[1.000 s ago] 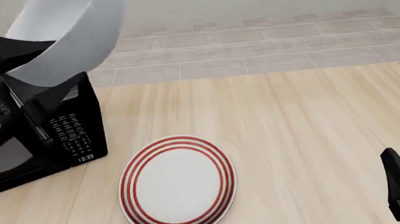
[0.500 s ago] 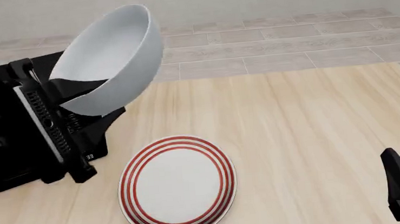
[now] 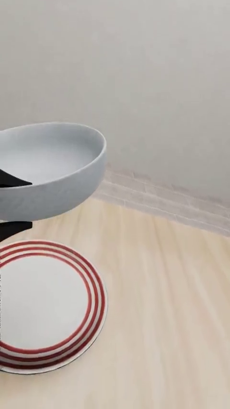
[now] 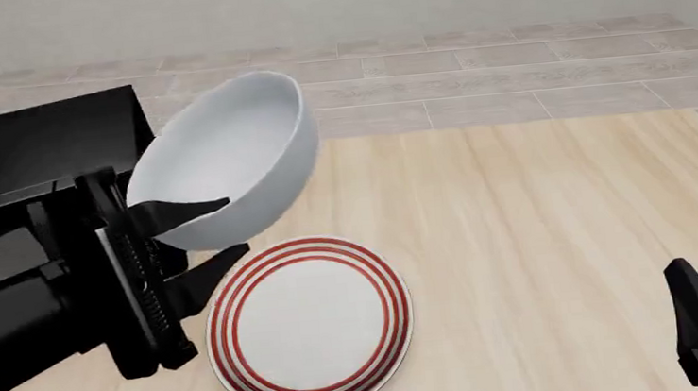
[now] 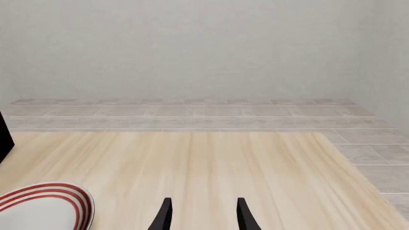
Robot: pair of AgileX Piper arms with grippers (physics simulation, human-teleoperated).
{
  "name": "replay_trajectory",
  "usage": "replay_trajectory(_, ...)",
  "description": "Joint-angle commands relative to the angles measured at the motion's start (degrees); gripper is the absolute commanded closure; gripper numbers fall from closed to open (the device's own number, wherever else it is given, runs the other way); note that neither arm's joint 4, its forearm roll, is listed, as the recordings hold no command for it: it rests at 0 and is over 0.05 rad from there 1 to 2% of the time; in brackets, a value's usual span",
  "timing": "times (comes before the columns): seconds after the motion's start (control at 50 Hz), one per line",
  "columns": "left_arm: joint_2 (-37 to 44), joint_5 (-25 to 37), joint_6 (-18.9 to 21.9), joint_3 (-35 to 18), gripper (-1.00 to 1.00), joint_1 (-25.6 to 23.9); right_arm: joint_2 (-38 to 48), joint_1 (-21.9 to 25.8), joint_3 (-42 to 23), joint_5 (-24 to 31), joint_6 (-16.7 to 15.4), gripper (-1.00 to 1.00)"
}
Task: Pick up the white bowl and put it on the plate.
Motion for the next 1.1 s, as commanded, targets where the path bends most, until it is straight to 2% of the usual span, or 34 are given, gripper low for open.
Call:
replay_trajectory(0.02,-1.18,-2.74,0.93,3.06,1.0,-1.04,0.01,-0.03,0.04,-0.03,-0.03,-1.0)
replay_trajectory(0.24,-1.34,-4.67,2.98,6.75,1.0,-0.53,0.0,-0.02,0.05,-0.03,-0.02,-1.0)
replay_trajectory(1.1,2.38,-10.19,2.63,12.56,1.0,-1.54,0.01,-0.01,0.04,-0.03,-0.03,-1.0)
